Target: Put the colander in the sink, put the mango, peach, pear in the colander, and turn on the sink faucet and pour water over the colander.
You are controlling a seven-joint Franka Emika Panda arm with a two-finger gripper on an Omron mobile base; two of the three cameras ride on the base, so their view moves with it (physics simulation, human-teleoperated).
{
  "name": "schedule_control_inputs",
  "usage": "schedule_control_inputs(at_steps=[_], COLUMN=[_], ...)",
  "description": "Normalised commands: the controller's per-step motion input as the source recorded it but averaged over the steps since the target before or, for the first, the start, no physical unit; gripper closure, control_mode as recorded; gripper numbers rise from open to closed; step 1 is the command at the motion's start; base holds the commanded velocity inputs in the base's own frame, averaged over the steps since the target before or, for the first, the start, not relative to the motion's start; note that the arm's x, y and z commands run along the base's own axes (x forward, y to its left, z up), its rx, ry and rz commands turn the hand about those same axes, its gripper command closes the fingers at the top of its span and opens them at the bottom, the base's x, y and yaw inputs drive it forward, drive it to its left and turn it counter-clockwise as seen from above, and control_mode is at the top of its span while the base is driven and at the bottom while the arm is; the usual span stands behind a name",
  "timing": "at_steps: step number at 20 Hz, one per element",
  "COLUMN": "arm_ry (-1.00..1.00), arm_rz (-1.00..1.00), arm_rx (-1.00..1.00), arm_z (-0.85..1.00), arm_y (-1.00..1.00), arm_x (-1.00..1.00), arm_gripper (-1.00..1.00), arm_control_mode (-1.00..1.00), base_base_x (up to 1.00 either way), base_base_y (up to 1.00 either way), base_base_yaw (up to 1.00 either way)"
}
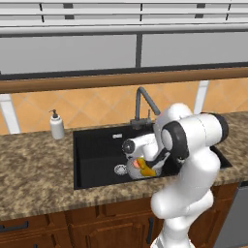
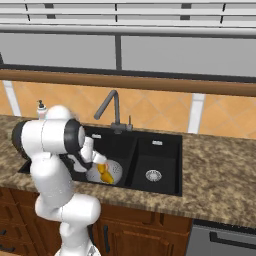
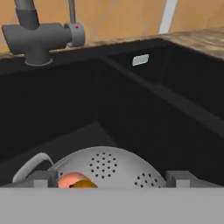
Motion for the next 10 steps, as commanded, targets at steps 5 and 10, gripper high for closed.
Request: schedule_control_inputs(at_steps=[5, 10], arm_ry=[-0.28, -0.05], arm_rz=[0.05, 0.03], arm_rx=[0.00, 0.00], arm_z=[0.86, 1.00], arm_y=[0.28, 0.30], arm_x=[-0.98, -0.44], arm_gripper=[-1.00, -1.00], arm_control_mode=[-1.00, -1.00], base_base_x=[0.00, 0.00], base_base_y=[0.00, 0.00], base_base_yaw=[0.00, 0.00])
